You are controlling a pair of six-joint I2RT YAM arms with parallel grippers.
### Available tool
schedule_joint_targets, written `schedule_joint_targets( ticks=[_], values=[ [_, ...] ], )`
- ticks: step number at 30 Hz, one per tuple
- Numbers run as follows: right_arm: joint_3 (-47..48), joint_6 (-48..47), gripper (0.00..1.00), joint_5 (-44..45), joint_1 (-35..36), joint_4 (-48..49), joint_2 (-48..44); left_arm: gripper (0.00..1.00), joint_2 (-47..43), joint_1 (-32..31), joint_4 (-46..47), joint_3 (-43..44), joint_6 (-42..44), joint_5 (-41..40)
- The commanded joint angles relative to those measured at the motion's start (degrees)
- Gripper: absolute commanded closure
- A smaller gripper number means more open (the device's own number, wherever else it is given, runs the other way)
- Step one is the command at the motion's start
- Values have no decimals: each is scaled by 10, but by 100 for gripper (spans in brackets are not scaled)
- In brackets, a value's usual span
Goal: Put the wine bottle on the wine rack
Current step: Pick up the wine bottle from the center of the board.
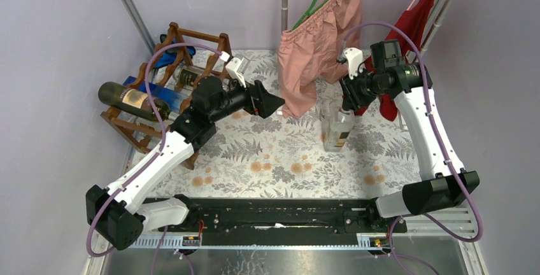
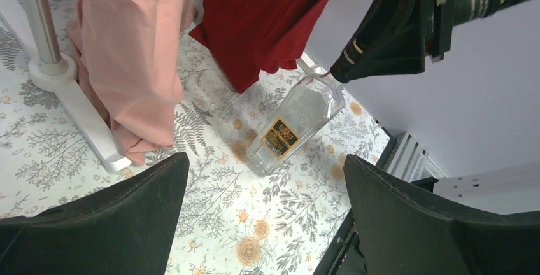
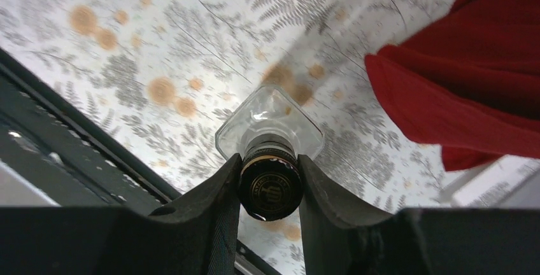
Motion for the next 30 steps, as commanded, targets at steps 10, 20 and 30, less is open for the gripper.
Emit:
schedule_joint_targets(
  ticks=[10, 20, 30],
  values=[
    [29, 193, 100, -256, -4, 109, 13, 1, 8, -35, 124, -70, 108, 100],
    [-5, 242, 100, -326, -6, 152, 38, 1, 61, -94, 209, -151, 286, 79],
    [-51, 253, 100, -382, -6, 213, 13, 1, 138, -102, 318, -175, 353, 84]
  ],
)
